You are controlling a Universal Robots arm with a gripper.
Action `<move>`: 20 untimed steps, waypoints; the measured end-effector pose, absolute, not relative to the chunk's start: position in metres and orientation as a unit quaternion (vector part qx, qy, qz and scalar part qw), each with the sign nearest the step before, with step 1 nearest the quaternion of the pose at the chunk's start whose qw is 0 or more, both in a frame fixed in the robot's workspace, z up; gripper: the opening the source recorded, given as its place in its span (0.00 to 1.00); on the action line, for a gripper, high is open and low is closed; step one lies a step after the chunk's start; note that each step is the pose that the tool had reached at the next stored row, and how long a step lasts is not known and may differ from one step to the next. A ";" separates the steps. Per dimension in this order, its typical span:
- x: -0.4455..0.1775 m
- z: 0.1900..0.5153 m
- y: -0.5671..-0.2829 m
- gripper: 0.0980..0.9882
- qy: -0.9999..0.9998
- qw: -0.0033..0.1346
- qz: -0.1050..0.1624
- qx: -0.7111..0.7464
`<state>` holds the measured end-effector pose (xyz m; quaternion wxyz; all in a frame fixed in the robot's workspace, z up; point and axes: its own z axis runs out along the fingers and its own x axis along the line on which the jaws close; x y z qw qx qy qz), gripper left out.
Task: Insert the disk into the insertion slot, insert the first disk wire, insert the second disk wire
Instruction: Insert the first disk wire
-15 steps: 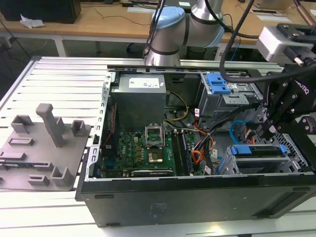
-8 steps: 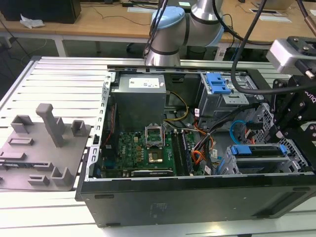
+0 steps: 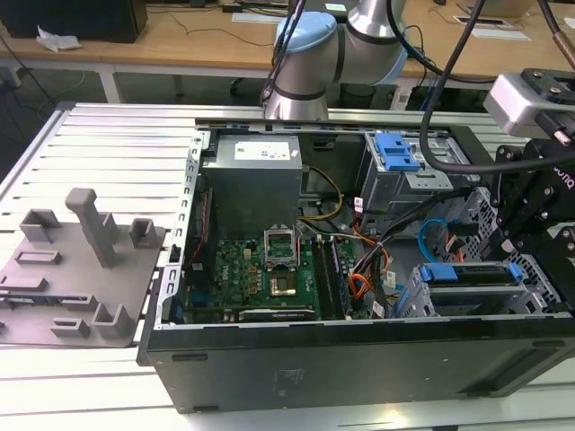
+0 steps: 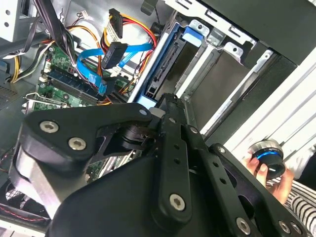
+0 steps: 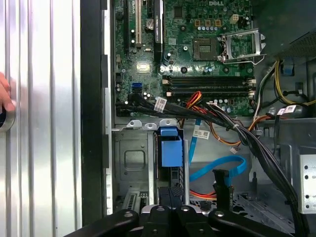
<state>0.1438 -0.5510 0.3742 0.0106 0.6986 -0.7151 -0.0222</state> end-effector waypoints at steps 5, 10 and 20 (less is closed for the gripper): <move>0.144 0.374 -0.551 0.15 -0.715 0.011 -0.022 0.699; 0.148 0.374 -0.551 0.23 -0.715 0.011 -0.022 0.699; 0.150 0.388 -0.549 0.23 -0.715 0.012 -0.020 0.699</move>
